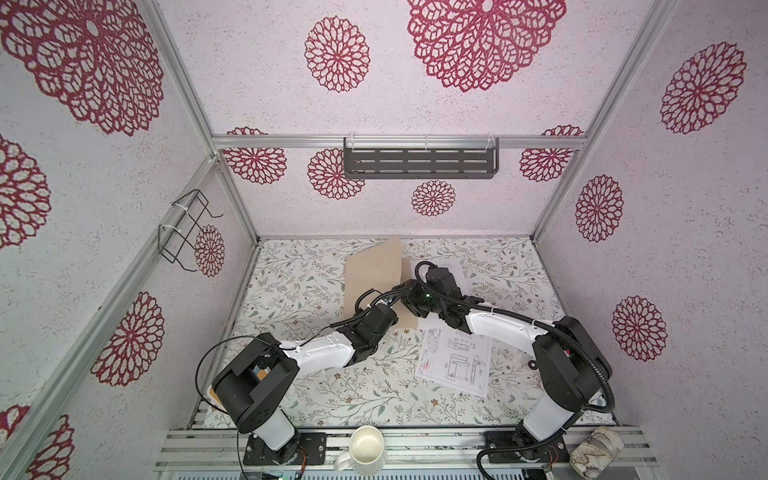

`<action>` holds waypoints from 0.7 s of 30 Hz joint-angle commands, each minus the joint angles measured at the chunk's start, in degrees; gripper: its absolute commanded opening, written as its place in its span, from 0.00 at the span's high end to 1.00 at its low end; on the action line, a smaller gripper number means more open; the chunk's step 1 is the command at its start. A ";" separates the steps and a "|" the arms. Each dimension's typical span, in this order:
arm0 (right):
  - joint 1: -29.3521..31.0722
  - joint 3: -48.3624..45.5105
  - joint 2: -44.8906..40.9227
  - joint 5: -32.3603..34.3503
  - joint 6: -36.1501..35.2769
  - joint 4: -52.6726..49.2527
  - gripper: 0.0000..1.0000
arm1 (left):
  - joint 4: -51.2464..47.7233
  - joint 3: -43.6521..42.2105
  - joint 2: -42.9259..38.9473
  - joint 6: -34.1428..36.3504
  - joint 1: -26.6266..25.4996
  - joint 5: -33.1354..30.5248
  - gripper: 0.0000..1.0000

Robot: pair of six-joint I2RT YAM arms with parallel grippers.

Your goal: Put the files into the folder

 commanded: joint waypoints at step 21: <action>0.11 -7.29 3.17 5.10 -5.69 13.19 0.37 | 3.33 -6.66 -10.37 -15.52 0.12 -1.70 0.91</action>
